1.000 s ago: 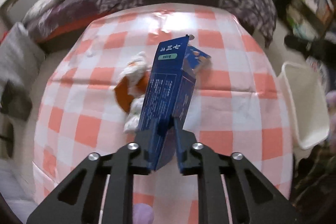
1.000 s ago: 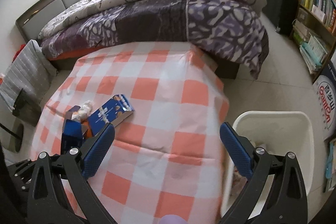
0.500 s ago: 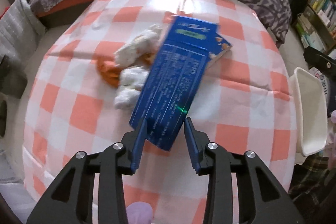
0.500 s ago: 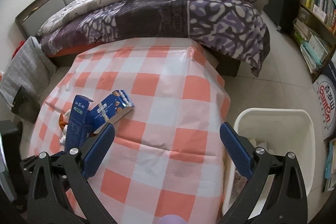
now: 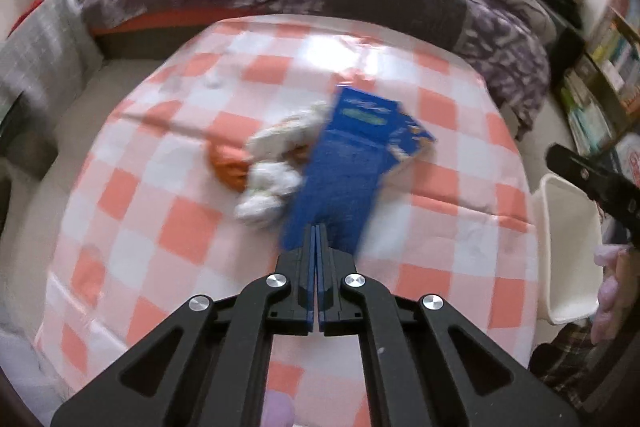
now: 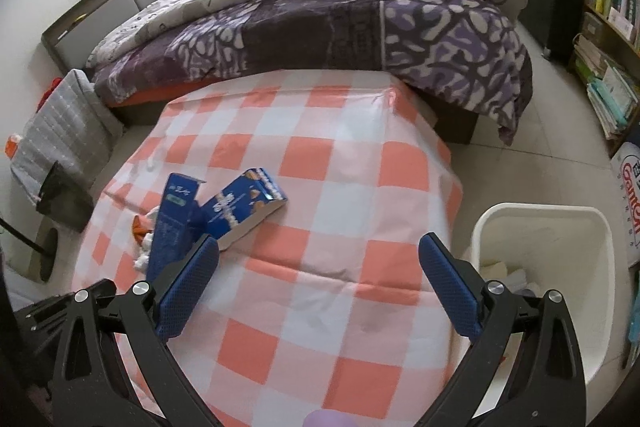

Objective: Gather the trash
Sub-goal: 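Close the left tool on the large blue medicine box on the tablecloth, then lift the blue box with the left tool while the right tool grasps the crumpled white tissue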

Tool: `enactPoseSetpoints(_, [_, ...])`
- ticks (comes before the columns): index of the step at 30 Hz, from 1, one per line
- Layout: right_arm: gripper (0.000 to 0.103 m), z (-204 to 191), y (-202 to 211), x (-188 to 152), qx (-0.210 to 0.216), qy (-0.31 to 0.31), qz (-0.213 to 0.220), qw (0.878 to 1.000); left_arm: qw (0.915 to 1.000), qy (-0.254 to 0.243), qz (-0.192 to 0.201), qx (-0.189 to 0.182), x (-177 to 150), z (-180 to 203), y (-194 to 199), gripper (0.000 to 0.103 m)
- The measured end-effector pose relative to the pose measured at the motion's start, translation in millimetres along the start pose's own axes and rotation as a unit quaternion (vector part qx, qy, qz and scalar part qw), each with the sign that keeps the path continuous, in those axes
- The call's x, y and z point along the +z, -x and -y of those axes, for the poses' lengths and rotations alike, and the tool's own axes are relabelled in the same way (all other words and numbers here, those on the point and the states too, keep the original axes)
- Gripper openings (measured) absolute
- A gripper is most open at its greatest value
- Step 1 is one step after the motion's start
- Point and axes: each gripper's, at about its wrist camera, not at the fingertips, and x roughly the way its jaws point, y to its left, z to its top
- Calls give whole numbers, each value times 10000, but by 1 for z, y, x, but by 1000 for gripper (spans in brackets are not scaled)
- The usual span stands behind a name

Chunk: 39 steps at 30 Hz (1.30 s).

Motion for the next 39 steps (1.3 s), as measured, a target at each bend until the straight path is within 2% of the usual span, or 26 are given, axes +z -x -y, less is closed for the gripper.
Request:
enactPoseSetpoints(3, [96, -3, -1, -2, -142, 111, 27, 9998, 9983, 451, -263, -261, 1, -22, -7, 6])
enactPoseSetpoints(4, [96, 1, -1, -1, -209, 115, 40, 9997, 9981, 481, -266, -291, 2, -22, -9, 24])
enactPoseSetpoints(5, [96, -1, -2, -2, -220, 117, 41, 9997, 9978, 492, -261, -348, 5, -20, -11, 62])
enactPoseSetpoints(6, [96, 2, -2, -1, -246, 99, 25, 9996, 9977, 467, -263, -427, 8, -16, -14, 77])
enactPoseSetpoints(7, [96, 6, -2, 0, -275, 75, 6, 9996, 9977, 423, -244, -477, 11, -11, -17, 81])
enactPoseSetpoints(10, [96, 18, -3, 2, -349, 23, -34, 9994, 9992, 145, -263, -260, 20, 11, -29, 81])
enactPoseSetpoints(13, [96, 27, -5, 6, -341, -29, -91, 9994, 9981, -440, -281, 339, 26, 41, -46, 83])
enactPoseSetpoints(17, [96, 30, -7, 8, -351, 25, -113, 9993, 9948, -623, -441, 667, 33, 50, -71, 83])
enactPoseSetpoints(19, [96, 31, -8, 8, -313, 22, -135, 9994, 9965, -459, -502, 491, 36, 44, -80, 81])
enactPoseSetpoints(20, [96, 29, -10, 7, -261, 52, -167, 9995, 9971, -396, -504, 418, 37, 42, -81, 68])
enactPoseSetpoints(21, [96, 27, -12, 7, -242, 71, -177, 9995, 9976, -335, -518, 323, 38, 40, -83, 62])
enactPoseSetpoints(26, [96, 1, -21, 2, -65, 337, -222, 9992, 9997, -7, -236, -34, 39, 23, -60, 56])
enactPoseSetpoints(29, [96, -25, -30, -7, 133, 608, -293, 9976, 9990, 391, 116, -194, 41, 0, -27, 55])
enactPoseSetpoints(35, [96, -77, -43, -26, 691, 1198, -464, 9893, 9911, 1131, 694, -119, 35, -58, 27, 54])
enactPoseSetpoints(36, [96, -96, -48, -33, 880, 1414, -521, 9847, 9894, 1248, 745, -75, 31, -68, 34, 54])
enactPoseSetpoints(39, [96, -120, -61, -40, 1215, 1412, -708, 9800, 9859, 1471, 802, 29, 21, -91, 47, 54])
